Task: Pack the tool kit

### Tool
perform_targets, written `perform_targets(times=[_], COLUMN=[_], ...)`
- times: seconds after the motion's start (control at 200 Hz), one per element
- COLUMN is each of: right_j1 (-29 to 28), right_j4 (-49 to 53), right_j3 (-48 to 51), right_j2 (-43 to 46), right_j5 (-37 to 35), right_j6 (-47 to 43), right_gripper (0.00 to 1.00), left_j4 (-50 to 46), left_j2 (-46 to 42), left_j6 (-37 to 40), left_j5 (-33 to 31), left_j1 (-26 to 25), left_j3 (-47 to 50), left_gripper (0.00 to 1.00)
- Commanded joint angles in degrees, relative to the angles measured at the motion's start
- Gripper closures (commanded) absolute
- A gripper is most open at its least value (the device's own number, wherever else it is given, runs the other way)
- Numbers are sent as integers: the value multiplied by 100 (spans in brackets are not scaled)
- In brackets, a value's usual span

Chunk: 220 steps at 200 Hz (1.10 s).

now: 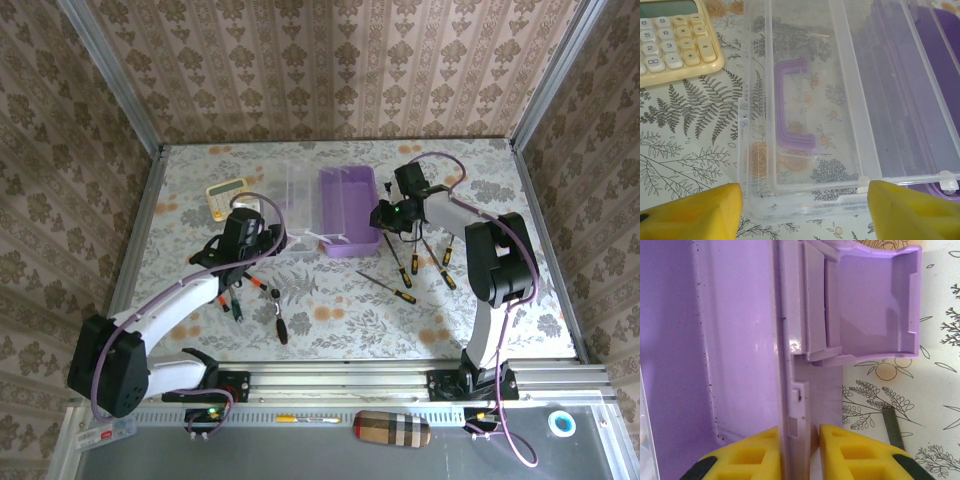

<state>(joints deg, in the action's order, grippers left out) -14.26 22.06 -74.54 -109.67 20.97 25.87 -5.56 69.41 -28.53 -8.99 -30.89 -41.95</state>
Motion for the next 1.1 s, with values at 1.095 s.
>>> perform_targets(times=[1.095], right_j1=[-4413], right_j4=[1523], right_j3=[52], right_j2=[1852], right_j5=[-3916], right_j6=[1057], right_gripper=[44], left_j4=[-4674], left_j2=[-5596], left_j6=[-2190], left_j5=[-811], left_j1=[191], left_j3=[1020], left_gripper=[1])
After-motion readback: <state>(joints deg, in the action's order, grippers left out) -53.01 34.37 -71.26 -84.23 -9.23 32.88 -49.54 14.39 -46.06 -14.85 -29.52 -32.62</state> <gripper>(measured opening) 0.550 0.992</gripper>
